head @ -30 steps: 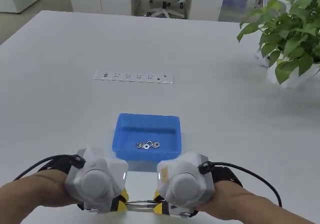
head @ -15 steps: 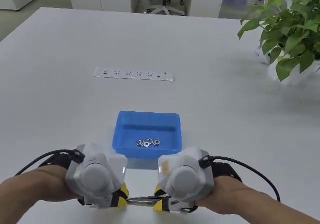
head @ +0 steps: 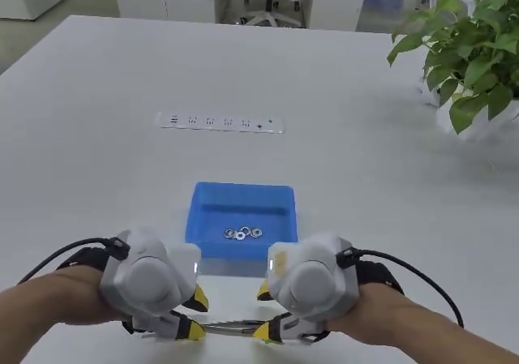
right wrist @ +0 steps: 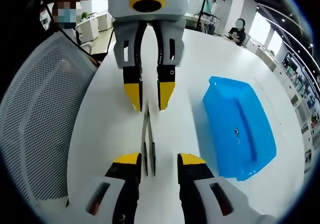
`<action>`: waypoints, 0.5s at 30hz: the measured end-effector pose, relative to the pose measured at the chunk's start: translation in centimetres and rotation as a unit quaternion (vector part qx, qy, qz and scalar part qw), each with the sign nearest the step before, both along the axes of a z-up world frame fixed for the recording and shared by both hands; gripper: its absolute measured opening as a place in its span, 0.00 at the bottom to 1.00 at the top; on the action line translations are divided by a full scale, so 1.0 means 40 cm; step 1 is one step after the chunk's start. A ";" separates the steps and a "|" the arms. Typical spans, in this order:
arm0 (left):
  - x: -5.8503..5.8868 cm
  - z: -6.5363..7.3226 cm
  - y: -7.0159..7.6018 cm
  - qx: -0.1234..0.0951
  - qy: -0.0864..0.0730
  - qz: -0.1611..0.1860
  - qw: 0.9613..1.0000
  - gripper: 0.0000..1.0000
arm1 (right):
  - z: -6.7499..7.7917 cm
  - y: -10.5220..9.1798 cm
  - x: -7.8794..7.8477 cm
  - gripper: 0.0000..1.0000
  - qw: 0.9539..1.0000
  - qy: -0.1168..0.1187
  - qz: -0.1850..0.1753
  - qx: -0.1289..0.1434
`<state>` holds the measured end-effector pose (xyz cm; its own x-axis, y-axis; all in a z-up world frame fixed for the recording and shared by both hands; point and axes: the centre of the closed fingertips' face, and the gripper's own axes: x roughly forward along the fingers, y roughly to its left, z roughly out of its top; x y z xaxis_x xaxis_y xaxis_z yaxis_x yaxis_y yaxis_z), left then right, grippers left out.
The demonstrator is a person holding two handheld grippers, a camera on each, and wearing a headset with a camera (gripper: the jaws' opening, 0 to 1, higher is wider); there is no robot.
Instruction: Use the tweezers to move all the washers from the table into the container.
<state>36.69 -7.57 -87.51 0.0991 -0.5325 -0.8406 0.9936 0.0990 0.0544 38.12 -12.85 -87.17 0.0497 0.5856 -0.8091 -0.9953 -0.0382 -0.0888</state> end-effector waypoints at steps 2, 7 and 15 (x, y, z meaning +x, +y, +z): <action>0.007 0.015 0.005 -0.009 0.000 0.013 1.000 0.26 | 0.014 -0.003 0.012 0.34 1.000 -0.004 -0.008 0.010; 0.030 0.054 0.016 -0.040 -0.003 0.055 0.998 0.33 | 0.053 -0.025 0.050 0.47 0.998 -0.013 -0.044 0.034; 0.056 0.122 0.039 -0.092 -0.011 0.108 0.990 0.48 | 0.102 -0.078 0.087 0.69 0.994 -0.015 -0.090 0.067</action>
<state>38.94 -6.03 -82.65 0.2438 -0.6410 -0.7278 0.9472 0.3186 0.0367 41.59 -15.97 -83.10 0.1866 0.6672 -0.7212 -0.9818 0.1539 -0.1116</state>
